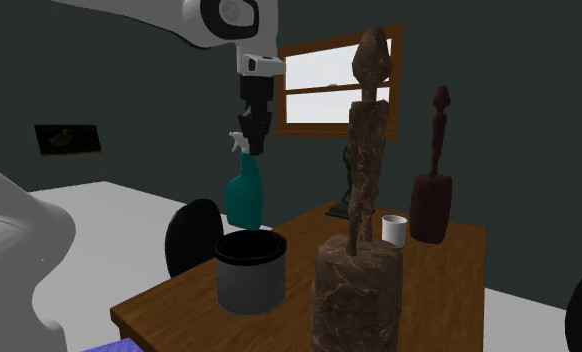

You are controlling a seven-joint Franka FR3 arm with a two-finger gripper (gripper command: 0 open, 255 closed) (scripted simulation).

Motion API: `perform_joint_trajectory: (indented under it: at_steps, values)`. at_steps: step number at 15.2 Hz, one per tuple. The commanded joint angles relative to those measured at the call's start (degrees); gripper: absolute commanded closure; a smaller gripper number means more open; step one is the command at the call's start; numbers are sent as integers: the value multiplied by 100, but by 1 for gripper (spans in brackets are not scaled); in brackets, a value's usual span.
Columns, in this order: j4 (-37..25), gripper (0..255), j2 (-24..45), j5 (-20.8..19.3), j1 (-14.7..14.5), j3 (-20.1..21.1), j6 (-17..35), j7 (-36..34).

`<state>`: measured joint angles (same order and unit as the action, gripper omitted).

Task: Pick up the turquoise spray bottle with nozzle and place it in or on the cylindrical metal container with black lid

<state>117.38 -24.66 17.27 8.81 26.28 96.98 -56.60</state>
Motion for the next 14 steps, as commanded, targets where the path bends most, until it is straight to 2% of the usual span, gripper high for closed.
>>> perform_joint_trajectory:
  at_steps: [1,5,13,14]
  values:
    - [188,255,-37,28,-16,20,156,21]
    - [514,255,-61,69,-35,61,458,67]
    - [514,255,-61,69,-35,61,458,67]
    - [514,0,-61,69,-35,61,457,67]
